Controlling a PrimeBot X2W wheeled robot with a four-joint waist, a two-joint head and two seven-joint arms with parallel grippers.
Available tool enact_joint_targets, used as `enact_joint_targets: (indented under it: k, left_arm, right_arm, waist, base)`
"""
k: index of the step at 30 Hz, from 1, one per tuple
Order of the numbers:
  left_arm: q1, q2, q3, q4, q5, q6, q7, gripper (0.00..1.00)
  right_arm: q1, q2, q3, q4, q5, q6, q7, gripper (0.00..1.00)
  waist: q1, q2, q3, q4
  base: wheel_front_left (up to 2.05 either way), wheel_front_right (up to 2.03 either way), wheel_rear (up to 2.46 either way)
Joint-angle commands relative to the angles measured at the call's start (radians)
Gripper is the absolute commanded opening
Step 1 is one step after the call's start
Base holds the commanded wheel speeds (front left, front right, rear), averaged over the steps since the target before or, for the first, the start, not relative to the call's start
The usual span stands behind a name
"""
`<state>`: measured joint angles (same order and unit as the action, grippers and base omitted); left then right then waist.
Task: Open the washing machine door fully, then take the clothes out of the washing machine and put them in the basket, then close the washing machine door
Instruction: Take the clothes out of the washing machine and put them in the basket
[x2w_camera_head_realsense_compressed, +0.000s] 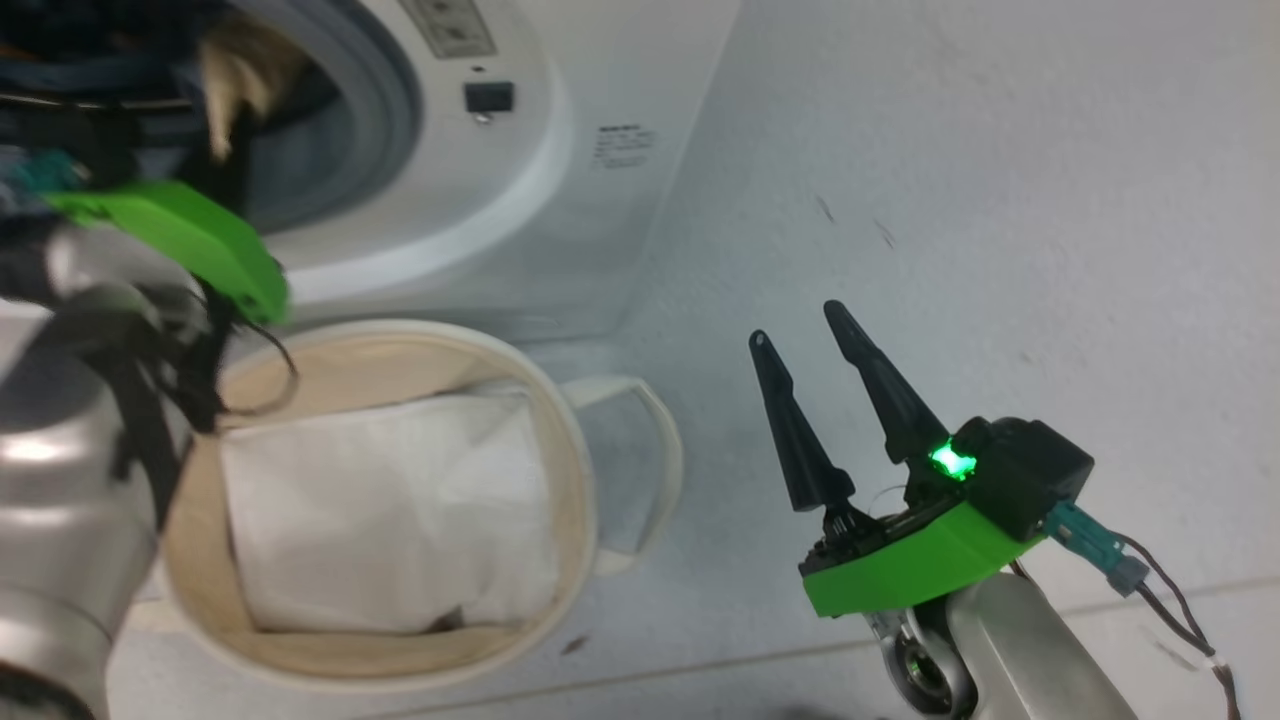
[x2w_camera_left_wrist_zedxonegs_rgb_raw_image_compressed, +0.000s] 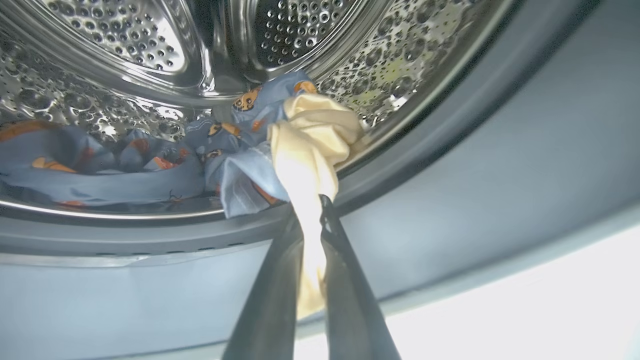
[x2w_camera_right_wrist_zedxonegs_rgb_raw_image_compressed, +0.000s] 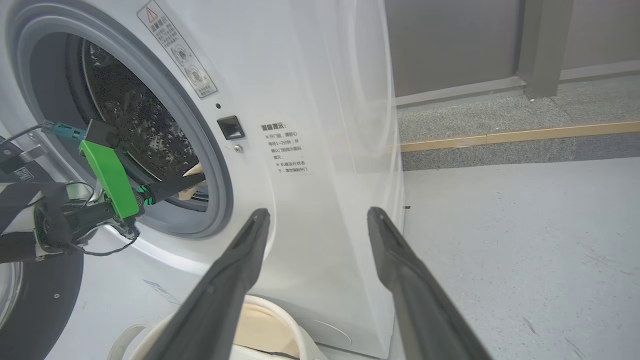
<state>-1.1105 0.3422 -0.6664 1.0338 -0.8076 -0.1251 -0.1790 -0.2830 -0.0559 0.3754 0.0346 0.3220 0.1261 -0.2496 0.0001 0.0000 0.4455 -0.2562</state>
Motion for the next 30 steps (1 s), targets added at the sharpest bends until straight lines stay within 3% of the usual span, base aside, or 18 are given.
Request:
enact_joint_targets:
  k: [1,4,10,21,27,30]
  left_arm:
    - [0.0,0.047,0.01,-0.055,-0.015,-0.005,-0.014,0.0]
    - [0.062,0.083,-0.026,-0.209,-0.059,-0.005,-0.02,0.0]
    - [0.134,0.208,-0.036,-0.531,-0.098,0.006,0.032,0.0]
    - [0.161,0.441,0.025,-1.16,-0.122,0.241,0.303,0.0]
    - [0.114,0.474,0.09,-1.349,-0.157,0.33,0.372,0.0]
    - [0.11,0.475,0.11,-1.379,-0.169,0.348,0.372,0.0]
  right_arm:
    - [0.0,0.006,0.02,-0.024,0.007,0.005,-0.012,1.0]
    - [0.005,0.006,0.013,-0.008,0.01,0.005,-0.012,1.0]
    - [0.023,0.006,0.0,0.011,0.017,0.005,-0.012,1.0]
    - [0.066,0.006,-0.004,0.011,0.037,0.005,-0.012,1.0]
    - [0.08,0.006,0.001,0.006,0.047,0.005,-0.012,1.0]
    - [0.082,0.006,0.004,0.003,0.051,0.005,-0.012,1.0]
  waist:
    - [-0.0001,0.0,-0.065,0.053]
    - [-0.0001,0.0,-0.123,0.097]
    - [-0.0001,0.0,-0.23,0.186]
    - [-0.0001,0.0,-0.353,0.266]
    - [-0.0001,0.0,-0.378,0.273]
    - [-0.0001,0.0,-0.381,0.271]
  base:
    - [0.0,0.0,0.0]
    - [0.0,0.0,0.0]
    - [0.0,0.0,0.0]
    - [0.0,0.0,0.0]
    - [0.0,0.0,0.0]
    - [0.0,0.0,0.0]
